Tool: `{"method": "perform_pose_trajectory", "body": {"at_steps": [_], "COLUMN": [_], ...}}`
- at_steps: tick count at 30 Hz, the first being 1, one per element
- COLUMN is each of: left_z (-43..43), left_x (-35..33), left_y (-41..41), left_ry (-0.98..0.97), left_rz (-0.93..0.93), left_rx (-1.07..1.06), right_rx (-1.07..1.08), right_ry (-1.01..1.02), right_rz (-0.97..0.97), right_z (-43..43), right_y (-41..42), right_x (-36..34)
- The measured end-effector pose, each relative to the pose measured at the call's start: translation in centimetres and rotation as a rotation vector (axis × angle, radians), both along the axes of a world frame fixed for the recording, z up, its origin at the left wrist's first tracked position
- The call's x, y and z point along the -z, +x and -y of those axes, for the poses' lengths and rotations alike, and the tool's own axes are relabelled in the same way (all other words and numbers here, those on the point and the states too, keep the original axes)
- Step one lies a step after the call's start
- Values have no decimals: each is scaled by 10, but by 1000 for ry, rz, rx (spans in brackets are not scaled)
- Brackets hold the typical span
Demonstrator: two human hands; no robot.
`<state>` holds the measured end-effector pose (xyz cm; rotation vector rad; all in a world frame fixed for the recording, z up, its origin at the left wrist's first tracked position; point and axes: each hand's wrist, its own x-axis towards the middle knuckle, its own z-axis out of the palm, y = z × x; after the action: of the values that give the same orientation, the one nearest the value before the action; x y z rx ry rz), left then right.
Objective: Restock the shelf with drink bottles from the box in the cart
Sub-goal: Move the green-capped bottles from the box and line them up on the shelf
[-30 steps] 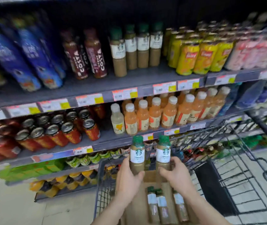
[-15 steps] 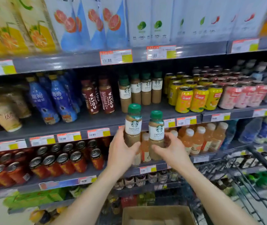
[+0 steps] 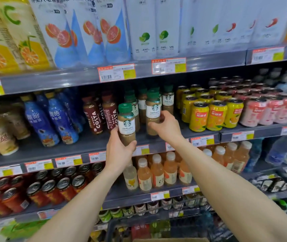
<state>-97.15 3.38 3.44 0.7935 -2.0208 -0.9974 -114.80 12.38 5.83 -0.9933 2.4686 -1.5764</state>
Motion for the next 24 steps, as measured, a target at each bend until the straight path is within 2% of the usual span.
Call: {"method": "perform_pose_trajectory", "body": {"at_steps": [24], "left_z": [4], "left_x": [27], "left_y": [-2], "left_ry": [3], "left_rz": [70], "left_rx": [-37], "right_rx": [-1], "right_ry": [80], "right_rz": [8], "right_z": [67], "right_y": [-31], "right_x": [33]}}
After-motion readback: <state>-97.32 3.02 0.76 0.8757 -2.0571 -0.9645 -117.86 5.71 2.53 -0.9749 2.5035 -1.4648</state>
